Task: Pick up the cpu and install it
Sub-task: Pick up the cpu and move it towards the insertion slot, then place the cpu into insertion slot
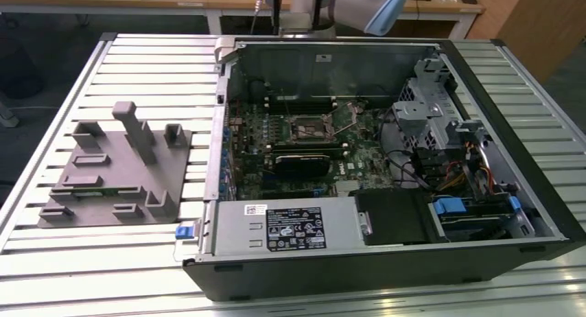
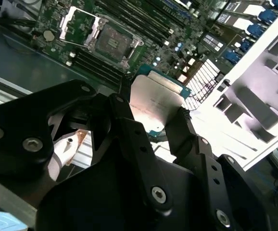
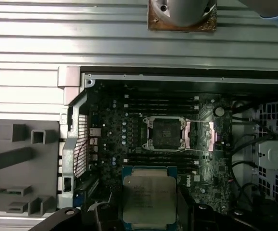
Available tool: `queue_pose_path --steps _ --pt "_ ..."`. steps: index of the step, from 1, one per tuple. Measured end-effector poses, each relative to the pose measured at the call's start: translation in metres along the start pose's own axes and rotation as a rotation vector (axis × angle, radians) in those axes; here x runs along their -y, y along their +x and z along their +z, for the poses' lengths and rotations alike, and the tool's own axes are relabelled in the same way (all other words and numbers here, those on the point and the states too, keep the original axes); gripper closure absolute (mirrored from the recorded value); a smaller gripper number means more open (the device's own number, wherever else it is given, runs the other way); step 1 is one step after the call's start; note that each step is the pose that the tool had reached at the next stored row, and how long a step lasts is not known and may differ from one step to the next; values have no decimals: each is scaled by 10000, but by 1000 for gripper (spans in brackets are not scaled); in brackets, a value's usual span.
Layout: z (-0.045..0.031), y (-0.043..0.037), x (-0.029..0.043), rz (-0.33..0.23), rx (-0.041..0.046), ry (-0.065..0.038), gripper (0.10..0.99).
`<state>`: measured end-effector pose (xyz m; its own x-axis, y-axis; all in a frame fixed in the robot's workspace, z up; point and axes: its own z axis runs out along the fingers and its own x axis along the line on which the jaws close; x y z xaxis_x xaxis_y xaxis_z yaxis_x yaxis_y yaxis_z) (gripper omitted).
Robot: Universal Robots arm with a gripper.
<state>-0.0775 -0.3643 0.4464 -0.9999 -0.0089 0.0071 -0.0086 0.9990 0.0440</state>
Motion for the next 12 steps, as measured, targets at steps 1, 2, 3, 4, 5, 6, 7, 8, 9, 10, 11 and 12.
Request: queue_pose_path --steps 1,2,3,4,5,6,7,8,9,10,11,12 --pt "1 -27 -3 0 0 0 549" --pt "1 -46 -4 -1 1 1 549" --pt "1 -52 -3 2 0 6 549" --pt "2 -58 -3 7 1 11 549" --pt "1 -60 -3 8 1 13 549" --pt "1 -61 -3 10 0 15 549" --pt "1 -63 -4 11 0 18 549" --pt "1 -65 -4 9 0 22 549" --pt "1 -65 -3 13 0 26 549" --pt "1 -66 -3 20 1 27 549" --pt "1 -66 -3 41 1 28 549" --pt "2 -66 -3 79 3 28 549"
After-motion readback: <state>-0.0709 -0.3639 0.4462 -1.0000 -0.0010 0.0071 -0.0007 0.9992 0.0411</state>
